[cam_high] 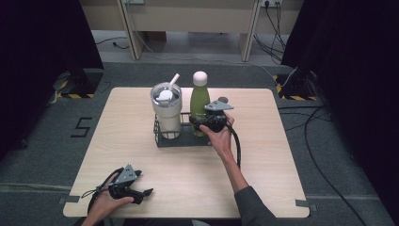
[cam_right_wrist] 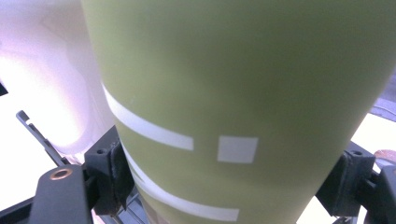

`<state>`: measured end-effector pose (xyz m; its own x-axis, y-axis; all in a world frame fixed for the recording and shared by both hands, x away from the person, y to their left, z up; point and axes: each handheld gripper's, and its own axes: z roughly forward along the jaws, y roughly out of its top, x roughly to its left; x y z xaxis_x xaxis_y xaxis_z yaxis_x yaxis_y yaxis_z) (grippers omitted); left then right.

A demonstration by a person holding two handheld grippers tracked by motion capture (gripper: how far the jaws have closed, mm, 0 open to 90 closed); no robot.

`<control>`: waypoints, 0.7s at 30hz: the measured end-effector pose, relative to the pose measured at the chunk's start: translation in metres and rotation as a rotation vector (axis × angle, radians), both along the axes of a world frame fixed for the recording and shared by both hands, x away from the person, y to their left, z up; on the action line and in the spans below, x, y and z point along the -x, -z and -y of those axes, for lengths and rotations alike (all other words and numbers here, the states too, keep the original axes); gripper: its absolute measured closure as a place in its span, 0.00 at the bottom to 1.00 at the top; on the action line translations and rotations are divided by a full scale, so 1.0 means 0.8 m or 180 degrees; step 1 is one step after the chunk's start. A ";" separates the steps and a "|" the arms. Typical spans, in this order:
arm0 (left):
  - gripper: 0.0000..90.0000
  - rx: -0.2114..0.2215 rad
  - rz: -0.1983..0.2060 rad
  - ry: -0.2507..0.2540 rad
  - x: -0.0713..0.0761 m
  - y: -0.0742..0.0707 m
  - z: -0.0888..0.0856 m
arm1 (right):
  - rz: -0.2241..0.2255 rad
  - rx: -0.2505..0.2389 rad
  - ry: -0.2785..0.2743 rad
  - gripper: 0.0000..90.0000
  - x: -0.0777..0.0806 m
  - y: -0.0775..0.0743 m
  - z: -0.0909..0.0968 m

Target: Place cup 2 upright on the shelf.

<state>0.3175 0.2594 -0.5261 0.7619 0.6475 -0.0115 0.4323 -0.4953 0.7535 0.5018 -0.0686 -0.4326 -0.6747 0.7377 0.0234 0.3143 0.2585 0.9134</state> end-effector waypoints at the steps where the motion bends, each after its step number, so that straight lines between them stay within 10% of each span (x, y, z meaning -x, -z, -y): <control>1: 0.15 0.0001 0.0000 0.0000 0.000 0.000 0.000 | 0.0010 0.0009 -0.0006 0.23 0.000 0.000 0.000; 21: 0.15 -0.0001 -0.0001 0.0001 0.000 0.000 0.000 | 0.0103 0.0069 -0.0038 0.23 0.008 0.004 -0.001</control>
